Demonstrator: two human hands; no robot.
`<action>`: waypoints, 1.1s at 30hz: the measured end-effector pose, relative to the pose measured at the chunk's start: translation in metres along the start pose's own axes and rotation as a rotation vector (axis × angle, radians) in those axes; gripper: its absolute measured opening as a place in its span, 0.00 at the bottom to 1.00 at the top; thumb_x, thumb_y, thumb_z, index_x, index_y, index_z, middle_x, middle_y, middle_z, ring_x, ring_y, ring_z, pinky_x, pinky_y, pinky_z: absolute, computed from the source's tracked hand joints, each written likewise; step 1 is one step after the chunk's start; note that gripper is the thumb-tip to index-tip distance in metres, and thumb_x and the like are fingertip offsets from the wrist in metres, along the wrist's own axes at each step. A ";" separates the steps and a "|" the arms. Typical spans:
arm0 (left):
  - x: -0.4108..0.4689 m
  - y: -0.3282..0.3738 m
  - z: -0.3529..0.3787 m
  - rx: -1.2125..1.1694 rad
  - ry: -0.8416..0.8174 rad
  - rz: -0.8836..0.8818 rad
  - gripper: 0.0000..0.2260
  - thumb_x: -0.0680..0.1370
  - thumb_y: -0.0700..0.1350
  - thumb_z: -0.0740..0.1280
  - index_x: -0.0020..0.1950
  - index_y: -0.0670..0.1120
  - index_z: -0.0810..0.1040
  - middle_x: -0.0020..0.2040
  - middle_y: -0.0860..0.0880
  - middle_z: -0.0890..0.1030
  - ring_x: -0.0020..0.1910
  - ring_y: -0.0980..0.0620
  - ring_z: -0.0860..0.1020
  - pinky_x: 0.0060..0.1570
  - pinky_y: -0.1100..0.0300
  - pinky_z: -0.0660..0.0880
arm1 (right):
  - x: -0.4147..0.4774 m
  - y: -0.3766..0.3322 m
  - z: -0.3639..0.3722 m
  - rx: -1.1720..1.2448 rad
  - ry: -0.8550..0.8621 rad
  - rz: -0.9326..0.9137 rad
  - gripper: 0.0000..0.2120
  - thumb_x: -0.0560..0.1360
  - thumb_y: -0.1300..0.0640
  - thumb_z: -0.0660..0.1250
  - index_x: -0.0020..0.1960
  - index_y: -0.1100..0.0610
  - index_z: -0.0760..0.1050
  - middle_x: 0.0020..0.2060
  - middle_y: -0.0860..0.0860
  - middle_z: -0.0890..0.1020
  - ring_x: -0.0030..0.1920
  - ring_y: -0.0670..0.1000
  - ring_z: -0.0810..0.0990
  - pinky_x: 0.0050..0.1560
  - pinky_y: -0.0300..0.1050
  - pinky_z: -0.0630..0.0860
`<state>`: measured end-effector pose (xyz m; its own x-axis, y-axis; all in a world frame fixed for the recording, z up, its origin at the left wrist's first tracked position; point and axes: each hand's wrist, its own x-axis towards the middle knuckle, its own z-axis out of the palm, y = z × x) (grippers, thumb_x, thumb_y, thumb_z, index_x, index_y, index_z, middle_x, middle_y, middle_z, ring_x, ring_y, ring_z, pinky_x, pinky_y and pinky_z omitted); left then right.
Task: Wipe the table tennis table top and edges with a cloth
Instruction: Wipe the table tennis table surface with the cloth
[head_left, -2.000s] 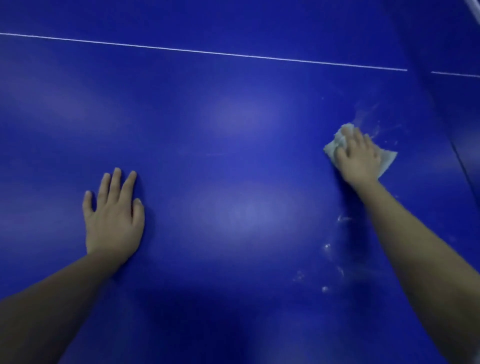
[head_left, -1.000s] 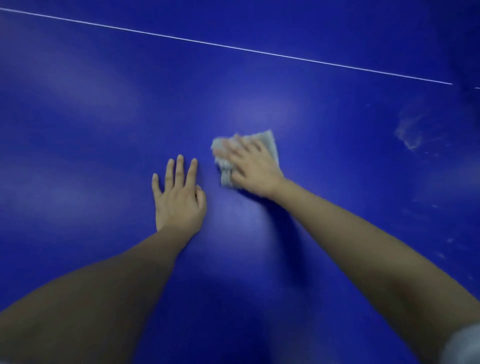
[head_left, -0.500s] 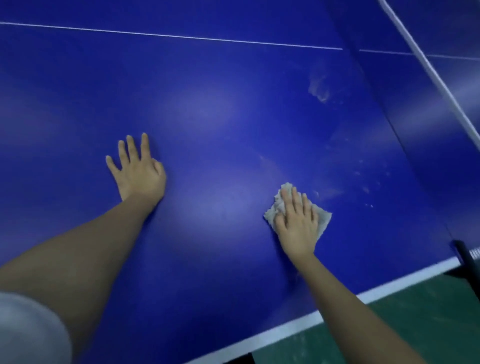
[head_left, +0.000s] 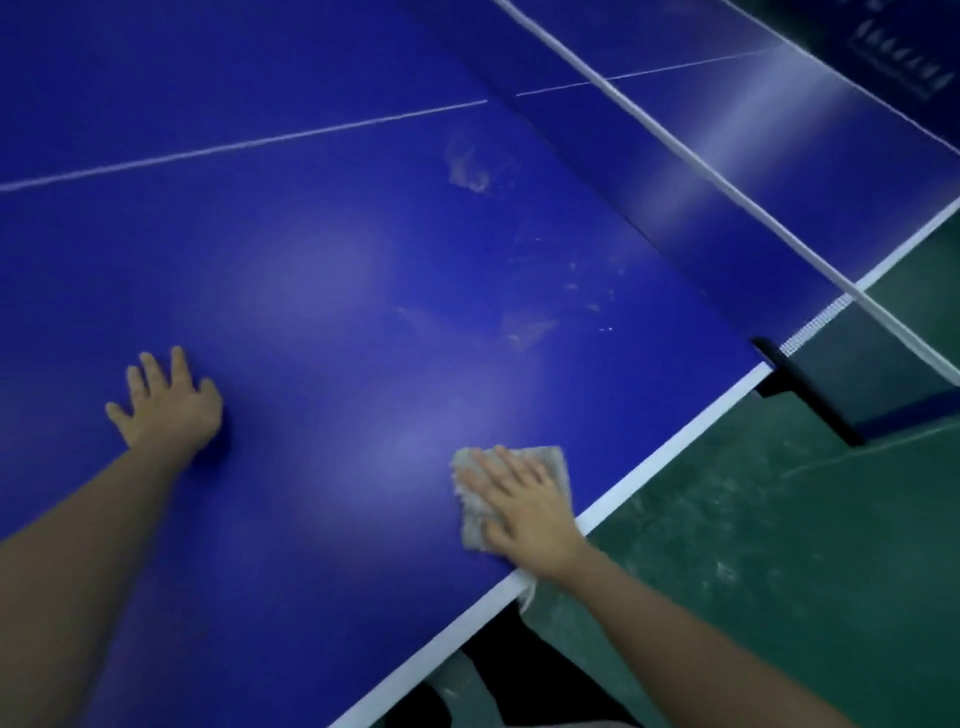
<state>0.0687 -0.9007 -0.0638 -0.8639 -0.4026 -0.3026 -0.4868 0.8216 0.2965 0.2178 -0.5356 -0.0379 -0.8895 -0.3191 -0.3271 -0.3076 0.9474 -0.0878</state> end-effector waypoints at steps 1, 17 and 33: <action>-0.011 0.004 -0.004 -0.045 0.014 -0.006 0.25 0.81 0.49 0.50 0.77 0.46 0.50 0.77 0.43 0.49 0.76 0.44 0.48 0.71 0.39 0.46 | 0.000 0.018 0.000 0.034 0.015 0.104 0.30 0.76 0.49 0.55 0.76 0.43 0.50 0.76 0.44 0.52 0.77 0.50 0.51 0.73 0.47 0.49; -0.096 0.193 0.069 -0.096 -0.005 0.131 0.23 0.82 0.48 0.51 0.77 0.47 0.52 0.78 0.45 0.49 0.76 0.48 0.46 0.72 0.45 0.45 | 0.039 0.072 -0.002 -0.035 0.062 -0.503 0.29 0.67 0.43 0.58 0.69 0.42 0.69 0.69 0.43 0.71 0.69 0.49 0.70 0.68 0.51 0.66; -0.090 0.224 0.108 0.088 0.213 0.073 0.25 0.78 0.49 0.48 0.76 0.48 0.57 0.77 0.47 0.54 0.76 0.50 0.52 0.73 0.50 0.46 | 0.211 0.181 -0.065 0.054 0.229 -0.235 0.27 0.75 0.48 0.50 0.70 0.56 0.68 0.66 0.59 0.73 0.66 0.61 0.71 0.67 0.55 0.61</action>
<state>0.0515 -0.6363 -0.0680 -0.9086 -0.4096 -0.0823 -0.4172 0.8799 0.2275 -0.0475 -0.4330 -0.0617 -0.8511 -0.5201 -0.0721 -0.5006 0.8452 -0.1873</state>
